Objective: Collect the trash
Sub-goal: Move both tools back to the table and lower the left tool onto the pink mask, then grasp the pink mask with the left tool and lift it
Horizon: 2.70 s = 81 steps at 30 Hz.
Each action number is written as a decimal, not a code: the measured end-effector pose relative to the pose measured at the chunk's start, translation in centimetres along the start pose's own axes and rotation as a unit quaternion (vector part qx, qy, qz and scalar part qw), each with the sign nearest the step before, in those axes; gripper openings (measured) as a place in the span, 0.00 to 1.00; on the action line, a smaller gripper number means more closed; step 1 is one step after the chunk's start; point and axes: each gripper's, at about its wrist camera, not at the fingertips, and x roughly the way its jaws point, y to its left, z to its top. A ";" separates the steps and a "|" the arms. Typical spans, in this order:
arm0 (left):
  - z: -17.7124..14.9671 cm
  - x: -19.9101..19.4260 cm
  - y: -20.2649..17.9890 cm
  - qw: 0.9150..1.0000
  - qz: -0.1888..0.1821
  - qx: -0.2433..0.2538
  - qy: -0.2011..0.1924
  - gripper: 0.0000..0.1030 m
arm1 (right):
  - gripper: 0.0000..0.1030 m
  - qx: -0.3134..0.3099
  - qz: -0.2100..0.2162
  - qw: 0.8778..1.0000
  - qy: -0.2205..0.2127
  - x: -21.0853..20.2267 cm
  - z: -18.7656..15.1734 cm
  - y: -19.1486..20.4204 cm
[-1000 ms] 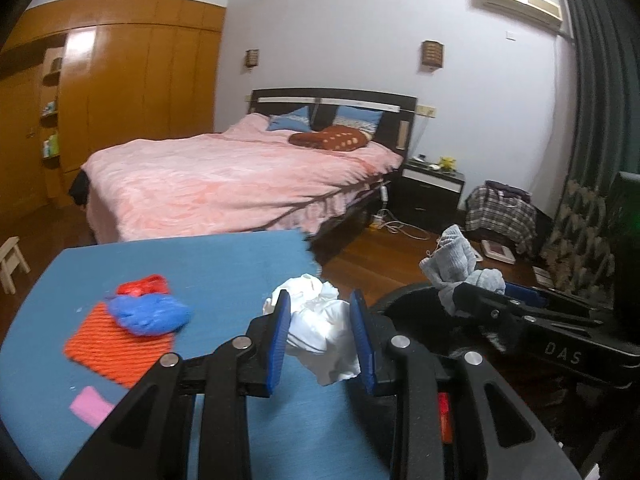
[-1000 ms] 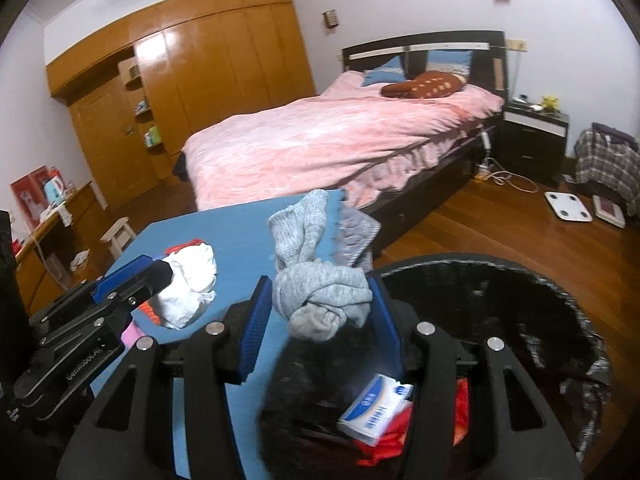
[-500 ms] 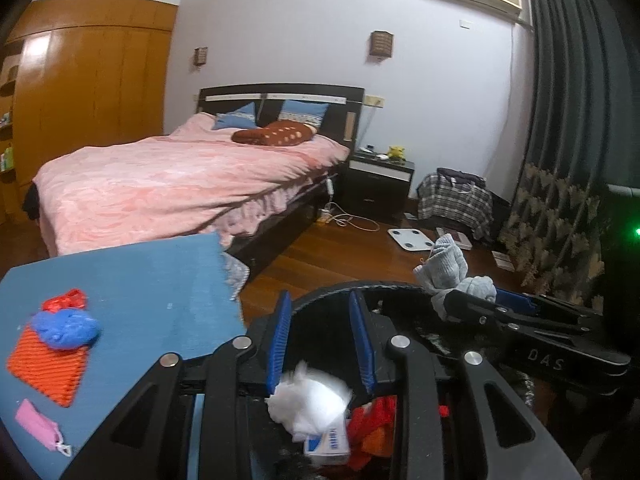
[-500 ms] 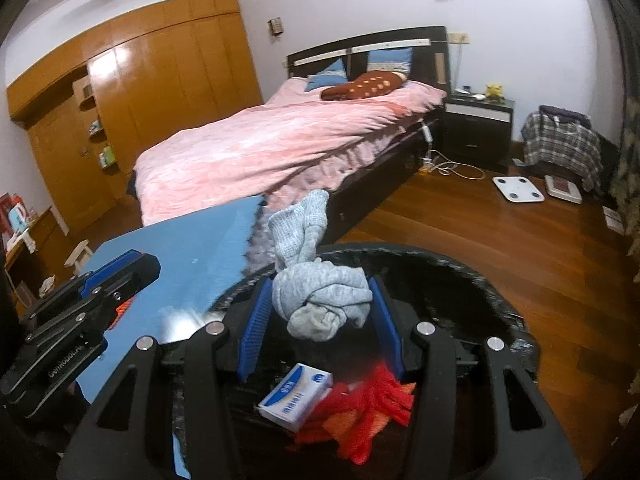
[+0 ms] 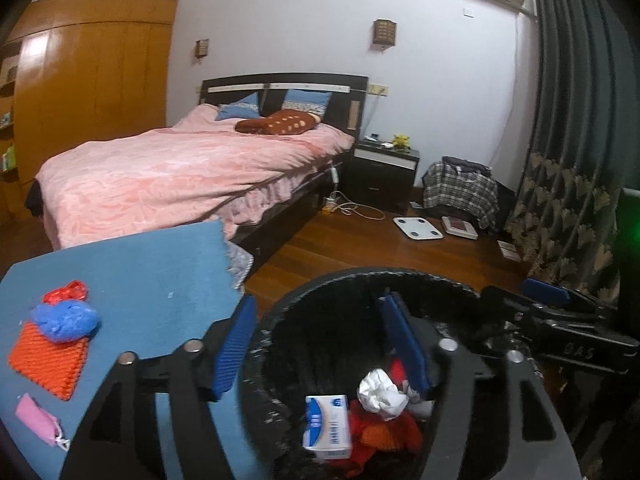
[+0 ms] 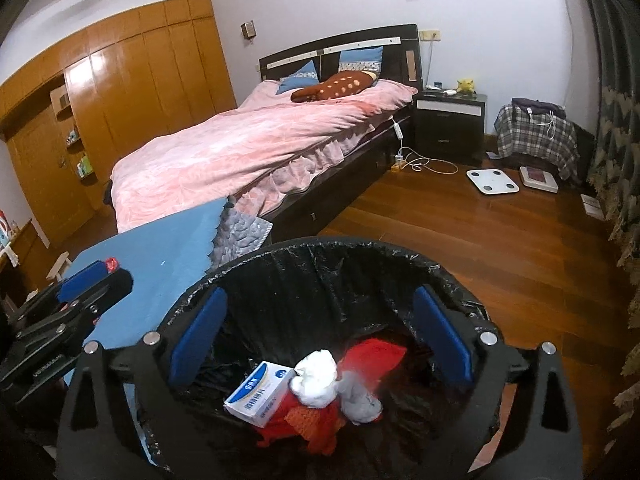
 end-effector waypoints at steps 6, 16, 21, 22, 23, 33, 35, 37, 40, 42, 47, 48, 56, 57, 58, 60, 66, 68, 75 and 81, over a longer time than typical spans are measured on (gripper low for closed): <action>-0.1 -1.5 2.7 0.999 0.039 -0.014 -0.005 0.84 | 0.93 -0.003 0.013 1.000 0.003 0.2 0.3 1.8; -1.9 -4.9 9.3 0.992 0.121 -0.044 -0.004 0.85 | 0.93 -0.046 0.073 0.996 0.011 1.7 0.7 9.3; -3.2 -6.8 13.2 0.984 0.170 -0.053 -0.001 0.85 | 0.93 -0.073 0.108 0.991 0.019 2.6 0.3 13.7; -3.5 -7.2 14.0 0.982 0.181 -0.056 0.001 0.85 | 0.93 -0.077 0.113 0.990 0.020 2.7 0.2 14.3; -3.8 -7.6 14.9 0.980 0.189 -0.059 0.003 0.85 | 0.93 -0.083 0.121 0.989 0.022 3.0 0.1 15.3; -7.0 -9.7 20.8 0.964 0.248 -0.089 0.030 0.85 | 0.93 -0.124 0.170 0.977 0.040 4.9 -1.3 22.6; -7.8 -9.7 21.8 0.961 0.255 -0.097 0.039 0.85 | 0.93 -0.133 0.175 0.975 0.043 5.3 -1.7 23.9; -8.4 -9.6 22.6 0.959 0.258 -0.104 0.044 0.85 | 0.93 -0.139 0.178 0.973 0.046 5.8 -2.0 24.9; -9.5 -9.3 23.9 0.956 0.260 -0.120 0.058 0.85 | 0.93 -0.147 0.180 0.971 0.051 6.5 -2.6 25.9; -10.1 -9.1 24.5 0.955 0.258 -0.129 0.065 0.85 | 0.93 -0.151 0.180 0.970 0.055 7.0 -3.0 26.6; -10.9 -8.5 25.5 0.953 0.251 -0.149 0.082 0.84 | 0.93 -0.155 0.178 0.969 0.067 8.2 -3.9 27.3; -11.0 -8.3 25.6 0.953 0.250 -0.151 0.085 0.81 | 0.93 -0.156 0.177 0.969 0.069 8.4 -4.1 27.4; -12.0 -7.6 26.5 0.951 0.235 -0.165 0.112 0.75 | 0.93 -0.164 0.173 0.967 0.086 9.6 -5.5 27.9; -12.0 -7.3 26.6 0.952 0.231 -0.165 0.118 0.72 | 0.93 -0.165 0.172 0.967 0.087 9.7 -5.6 27.9; -12.1 -7.1 26.6 0.952 0.227 -0.166 0.124 0.71 | 0.93 -0.165 0.172 0.967 0.089 9.7 -5.8 27.9; -12.2 -6.7 26.7 0.952 0.221 -0.165 0.135 0.64 | 0.93 -0.166 0.172 0.967 0.090 9.8 -5.9 28.0; -12.2 -6.0 26.5 0.952 0.212 -0.162 0.149 0.47 | 0.93 -0.168 0.171 0.966 0.092 10.1 -6.1 28.0; -12.3 -6.1 26.6 0.952 0.214 -0.164 0.147 0.42 | 0.93 -0.167 0.171 0.967 0.092 10.1 -6.1 28.0; -12.1 -6.1 26.1 0.955 0.209 -0.154 0.141 0.15 | 0.93 -0.171 0.170 0.966 0.094 10.2 -6.3 28.0; -11.5 -7.1 26.1 0.960 0.202 -0.155 0.114 0.10 | 0.93 -0.172 0.170 0.966 0.089 10.2 -6.2 28.0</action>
